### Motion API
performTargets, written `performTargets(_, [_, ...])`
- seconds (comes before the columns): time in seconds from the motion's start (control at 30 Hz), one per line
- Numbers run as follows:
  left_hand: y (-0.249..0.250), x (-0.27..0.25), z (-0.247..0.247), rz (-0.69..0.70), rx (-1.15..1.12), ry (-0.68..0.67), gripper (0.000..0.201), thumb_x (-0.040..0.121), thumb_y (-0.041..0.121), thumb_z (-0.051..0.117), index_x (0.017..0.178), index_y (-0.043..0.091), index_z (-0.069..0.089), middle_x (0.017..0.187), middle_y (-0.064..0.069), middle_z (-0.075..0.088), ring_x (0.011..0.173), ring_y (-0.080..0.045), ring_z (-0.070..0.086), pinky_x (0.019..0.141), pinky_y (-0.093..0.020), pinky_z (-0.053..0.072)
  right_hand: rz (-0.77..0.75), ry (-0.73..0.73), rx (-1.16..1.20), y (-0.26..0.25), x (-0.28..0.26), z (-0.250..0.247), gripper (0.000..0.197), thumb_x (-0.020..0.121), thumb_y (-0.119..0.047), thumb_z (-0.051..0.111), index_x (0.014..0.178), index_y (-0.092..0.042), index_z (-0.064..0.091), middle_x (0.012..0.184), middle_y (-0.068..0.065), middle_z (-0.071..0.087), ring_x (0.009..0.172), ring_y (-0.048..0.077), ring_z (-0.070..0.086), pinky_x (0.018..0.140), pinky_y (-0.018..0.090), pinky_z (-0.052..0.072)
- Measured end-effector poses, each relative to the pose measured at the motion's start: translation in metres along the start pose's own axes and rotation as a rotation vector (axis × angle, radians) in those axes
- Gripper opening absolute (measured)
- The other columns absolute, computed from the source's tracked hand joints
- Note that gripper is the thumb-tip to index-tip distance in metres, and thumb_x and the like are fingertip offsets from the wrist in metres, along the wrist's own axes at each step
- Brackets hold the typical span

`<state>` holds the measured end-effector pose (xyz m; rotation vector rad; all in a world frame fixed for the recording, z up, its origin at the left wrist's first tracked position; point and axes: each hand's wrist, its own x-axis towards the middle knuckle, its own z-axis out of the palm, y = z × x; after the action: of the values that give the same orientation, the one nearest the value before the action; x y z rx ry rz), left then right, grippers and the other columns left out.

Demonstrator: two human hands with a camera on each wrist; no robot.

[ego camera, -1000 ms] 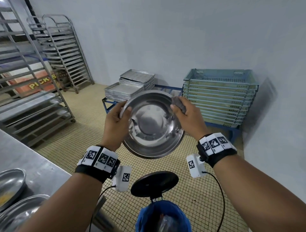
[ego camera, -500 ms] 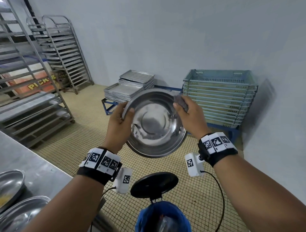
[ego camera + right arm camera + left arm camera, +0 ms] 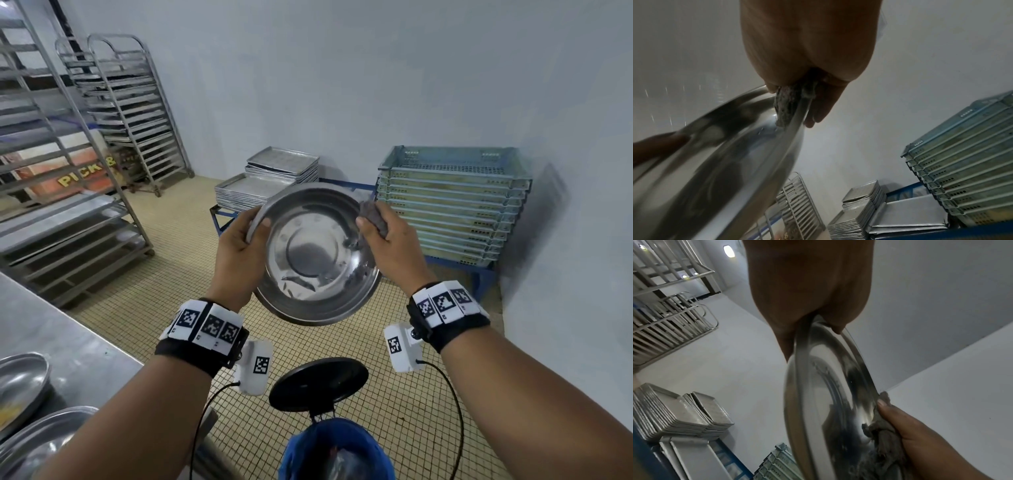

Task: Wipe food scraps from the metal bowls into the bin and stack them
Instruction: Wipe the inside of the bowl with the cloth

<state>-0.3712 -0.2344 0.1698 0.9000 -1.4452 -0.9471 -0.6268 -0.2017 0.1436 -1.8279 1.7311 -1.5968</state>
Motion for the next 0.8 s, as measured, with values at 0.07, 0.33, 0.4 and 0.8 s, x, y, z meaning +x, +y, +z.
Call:
performTargets(0.07, [-0.004,-0.002,0.001,0.003,0.054,-0.058,0.022,0.108,0.023,0.059,0.127,0.022,0.07,0.104,-0.002,0.078,0.088,-0.02,0.076,0.07,-0.03,0.061,-0.004,-0.01,-0.026,-0.003,0.002,0.001,0.036,0.101,-0.047,0.055,0.131,-0.027,0.06,0.094,-0.011,0.072,0.078,0.006,0.069,0.074,0.032,0.061])
performTargets(0.33, [-0.005,-0.008,0.008,0.019,0.012,-0.025,0.019,0.107,0.021,0.06,0.122,0.024,0.072,0.102,-0.001,0.078,0.089,-0.021,0.076,0.071,-0.031,0.061,-0.09,-0.033,-0.079,-0.012,0.019,-0.003,0.04,0.1,-0.05,0.057,0.135,-0.03,0.058,0.1,-0.009,0.074,0.085,0.009,0.071,0.078,0.028,0.06])
performTargets(0.4, [-0.002,-0.007,0.006,0.006,-0.036,0.045,0.017,0.107,0.02,0.06,0.118,0.025,0.072,0.098,0.0,0.078,0.085,-0.019,0.076,0.066,-0.027,0.059,-0.012,-0.018,-0.013,-0.007,0.012,-0.003,0.04,0.101,-0.045,0.058,0.135,-0.023,0.058,0.102,-0.007,0.072,0.084,0.004,0.069,0.071,0.012,0.054])
performTargets(0.8, [0.003,0.002,-0.003,0.07,0.181,-0.224,0.027,0.107,0.03,0.059,0.134,0.026,0.063,0.109,0.001,0.075,0.087,-0.02,0.077,0.071,-0.036,0.063,-0.135,-0.051,-0.09,-0.02,0.023,-0.017,0.035,0.1,-0.041,0.062,0.131,-0.027,0.064,0.096,-0.012,0.075,0.078,0.005,0.07,0.078,0.026,0.059])
